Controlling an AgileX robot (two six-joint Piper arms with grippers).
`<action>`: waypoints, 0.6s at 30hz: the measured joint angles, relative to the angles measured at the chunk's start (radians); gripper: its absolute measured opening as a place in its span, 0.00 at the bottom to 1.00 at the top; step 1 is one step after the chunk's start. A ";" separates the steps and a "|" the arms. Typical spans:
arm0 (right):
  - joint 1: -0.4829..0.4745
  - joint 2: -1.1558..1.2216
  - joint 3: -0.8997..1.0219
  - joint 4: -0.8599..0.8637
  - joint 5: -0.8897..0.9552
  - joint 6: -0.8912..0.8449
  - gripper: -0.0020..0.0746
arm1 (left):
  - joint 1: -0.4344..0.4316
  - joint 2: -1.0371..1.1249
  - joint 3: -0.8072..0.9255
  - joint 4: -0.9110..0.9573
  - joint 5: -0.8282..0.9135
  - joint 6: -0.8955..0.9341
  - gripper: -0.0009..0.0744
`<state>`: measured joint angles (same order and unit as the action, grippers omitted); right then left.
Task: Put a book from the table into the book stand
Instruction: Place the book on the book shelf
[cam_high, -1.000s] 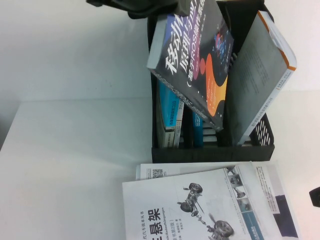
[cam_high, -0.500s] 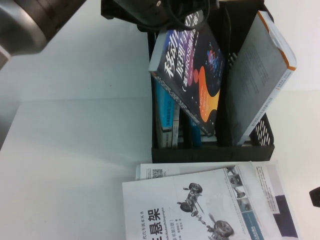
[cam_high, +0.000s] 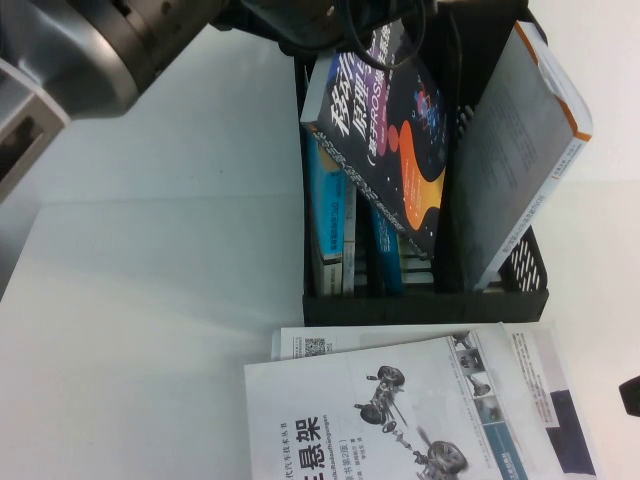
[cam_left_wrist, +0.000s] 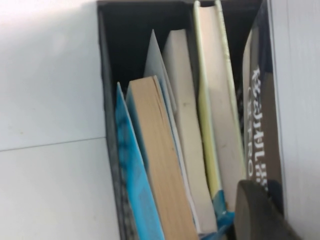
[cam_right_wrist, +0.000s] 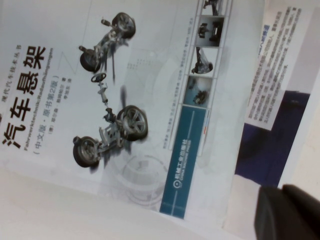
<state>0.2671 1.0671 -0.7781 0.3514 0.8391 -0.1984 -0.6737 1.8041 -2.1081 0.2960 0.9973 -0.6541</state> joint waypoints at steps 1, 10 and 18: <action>0.000 0.000 0.000 0.000 0.000 0.000 0.02 | 0.000 0.001 -0.001 0.010 0.004 0.000 0.17; 0.000 0.000 0.000 0.000 0.000 0.010 0.02 | -0.002 0.005 -0.003 0.039 -0.004 -0.002 0.17; 0.000 0.000 0.000 0.000 0.002 0.018 0.02 | 0.000 0.031 -0.003 0.055 -0.138 0.001 0.17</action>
<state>0.2671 1.0671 -0.7781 0.3514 0.8411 -0.1803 -0.6741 1.8349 -2.1114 0.3507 0.8589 -0.6527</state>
